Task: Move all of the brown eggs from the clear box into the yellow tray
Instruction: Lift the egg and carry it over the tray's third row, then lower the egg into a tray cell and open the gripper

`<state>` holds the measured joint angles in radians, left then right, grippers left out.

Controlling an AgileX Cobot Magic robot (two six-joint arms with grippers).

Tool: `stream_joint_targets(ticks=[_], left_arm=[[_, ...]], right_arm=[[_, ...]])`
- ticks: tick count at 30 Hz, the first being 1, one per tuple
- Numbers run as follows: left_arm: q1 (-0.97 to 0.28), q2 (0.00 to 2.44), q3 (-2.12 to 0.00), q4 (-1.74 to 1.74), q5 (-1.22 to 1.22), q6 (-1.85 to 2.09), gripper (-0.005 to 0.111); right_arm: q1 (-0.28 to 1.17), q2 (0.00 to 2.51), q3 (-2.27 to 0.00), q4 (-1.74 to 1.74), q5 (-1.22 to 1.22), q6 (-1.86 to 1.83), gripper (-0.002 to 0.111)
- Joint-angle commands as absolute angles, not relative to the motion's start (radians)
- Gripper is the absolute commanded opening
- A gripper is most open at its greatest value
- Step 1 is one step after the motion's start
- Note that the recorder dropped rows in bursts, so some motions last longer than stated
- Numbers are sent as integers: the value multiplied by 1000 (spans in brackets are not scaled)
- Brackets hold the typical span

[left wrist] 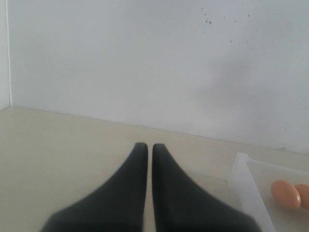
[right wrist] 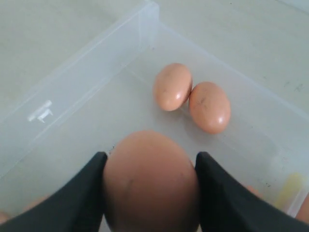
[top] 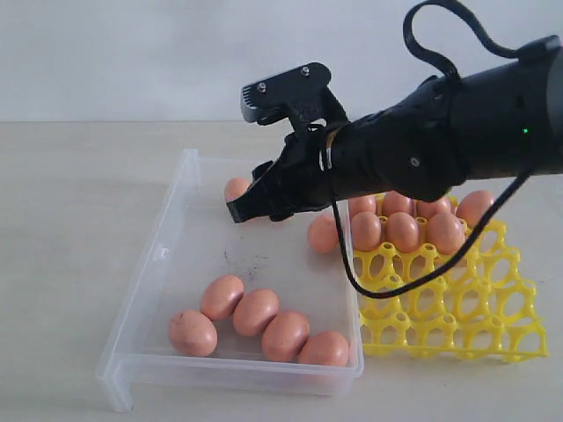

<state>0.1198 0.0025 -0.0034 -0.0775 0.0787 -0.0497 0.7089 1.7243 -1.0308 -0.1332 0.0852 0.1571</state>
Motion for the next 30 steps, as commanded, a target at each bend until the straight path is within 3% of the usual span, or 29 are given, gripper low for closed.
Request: stream_joint_targets(ticks=[1, 12, 19, 30], left_arm=[[118, 0, 0, -86, 78, -59, 4], [118, 0, 0, -86, 75, -59, 4], [118, 0, 0, -86, 75, -59, 4], [118, 0, 0, -86, 77, -59, 4]], right_arm=[[708, 1687, -961, -139, -36, 154, 0], [689, 1611, -913, -118, -141, 131, 0], [524, 1504, -745, -77, -212, 106, 0], [337, 1429, -471, -67, -528, -17, 0]])
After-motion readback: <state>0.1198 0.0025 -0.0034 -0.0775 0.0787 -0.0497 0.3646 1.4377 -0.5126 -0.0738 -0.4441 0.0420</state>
